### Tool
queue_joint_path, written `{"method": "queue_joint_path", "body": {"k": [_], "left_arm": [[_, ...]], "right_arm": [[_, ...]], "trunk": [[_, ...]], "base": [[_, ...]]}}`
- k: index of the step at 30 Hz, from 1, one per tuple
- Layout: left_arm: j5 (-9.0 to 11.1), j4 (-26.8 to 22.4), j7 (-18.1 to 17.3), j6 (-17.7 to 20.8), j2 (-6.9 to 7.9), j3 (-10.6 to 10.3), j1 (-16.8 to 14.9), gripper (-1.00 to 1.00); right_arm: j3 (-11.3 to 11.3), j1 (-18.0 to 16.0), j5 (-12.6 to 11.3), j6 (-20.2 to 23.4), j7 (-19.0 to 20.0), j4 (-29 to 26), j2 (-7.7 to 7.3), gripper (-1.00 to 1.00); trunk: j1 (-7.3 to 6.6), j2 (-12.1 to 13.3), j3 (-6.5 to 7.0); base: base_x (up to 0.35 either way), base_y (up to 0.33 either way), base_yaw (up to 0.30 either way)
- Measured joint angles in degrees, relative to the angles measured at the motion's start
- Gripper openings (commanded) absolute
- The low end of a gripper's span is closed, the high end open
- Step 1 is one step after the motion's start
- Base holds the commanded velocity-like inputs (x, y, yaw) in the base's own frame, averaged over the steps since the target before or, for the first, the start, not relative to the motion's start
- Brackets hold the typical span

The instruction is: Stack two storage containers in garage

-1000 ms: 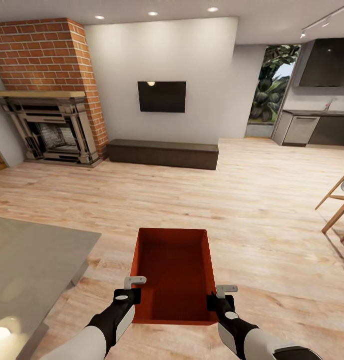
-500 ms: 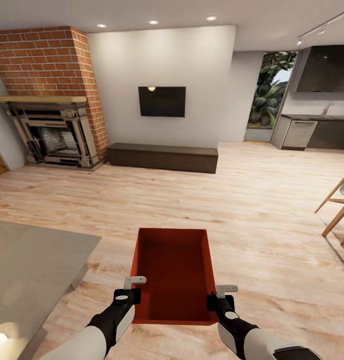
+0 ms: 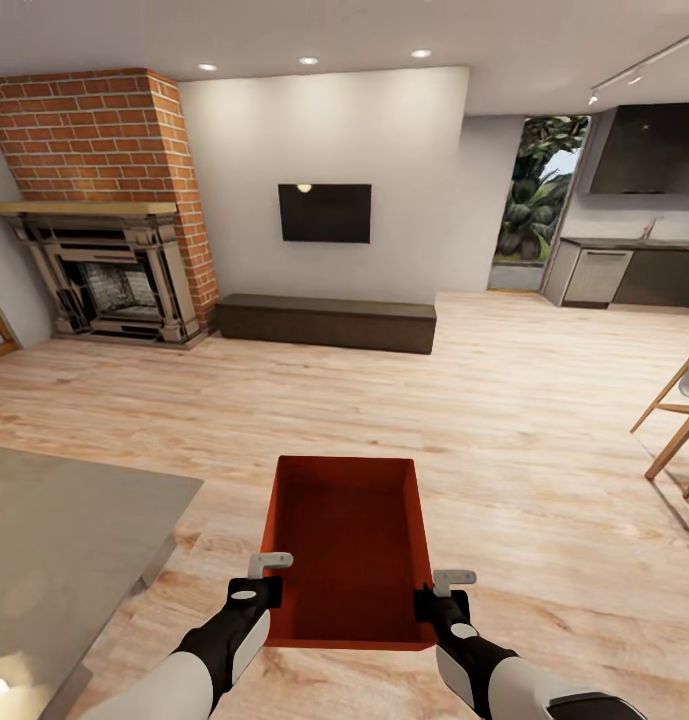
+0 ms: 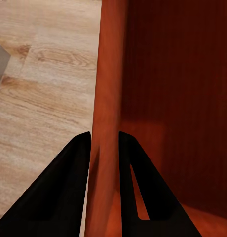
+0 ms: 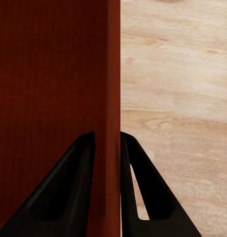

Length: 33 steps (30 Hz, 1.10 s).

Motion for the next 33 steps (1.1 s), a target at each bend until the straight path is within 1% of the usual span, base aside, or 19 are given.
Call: {"method": "queue_joint_path", "body": {"k": [16,18,19,24,33], "left_arm": [[-0.09,0.03,-0.06,-0.06,0.00,0.08,0.00,-1.00],[0.20,0.24,-0.02,-0.02,0.03,-0.02,0.00,-1.00],[1.02,0.39,0.17,-0.03,0.11,-0.60,0.00,-1.00],[2.31,0.35,0.50,0.03,0.22,-1.57,0.03,-1.00],[2.64,0.19,0.58,-0.05,0.28,-1.91,0.04,-1.00]], "right_arm": [[0.07,0.00,-0.08,-0.04,-0.02,0.01,0.01,-1.00],[0.17,-0.01,-0.05,0.29,-0.01,-0.01,0.01,-1.00],[0.19,-0.02,0.09,0.50,0.02,-0.02,0.01,-1.00],[0.23,-0.04,0.16,0.59,0.04,-0.02,0.01,-1.00],[0.24,-0.05,0.10,0.36,0.06,-0.02,0.01,-1.00]], "trunk": [[0.00,0.00,1.48],[0.00,0.00,1.66],[0.00,0.00,1.76],[0.00,0.00,2.22],[0.00,0.00,3.05]], "base": [[0.000,0.000,0.000],[0.000,0.000,0.000],[0.000,0.000,0.000],[0.000,0.000,0.000],[0.000,0.000,0.000]]}}
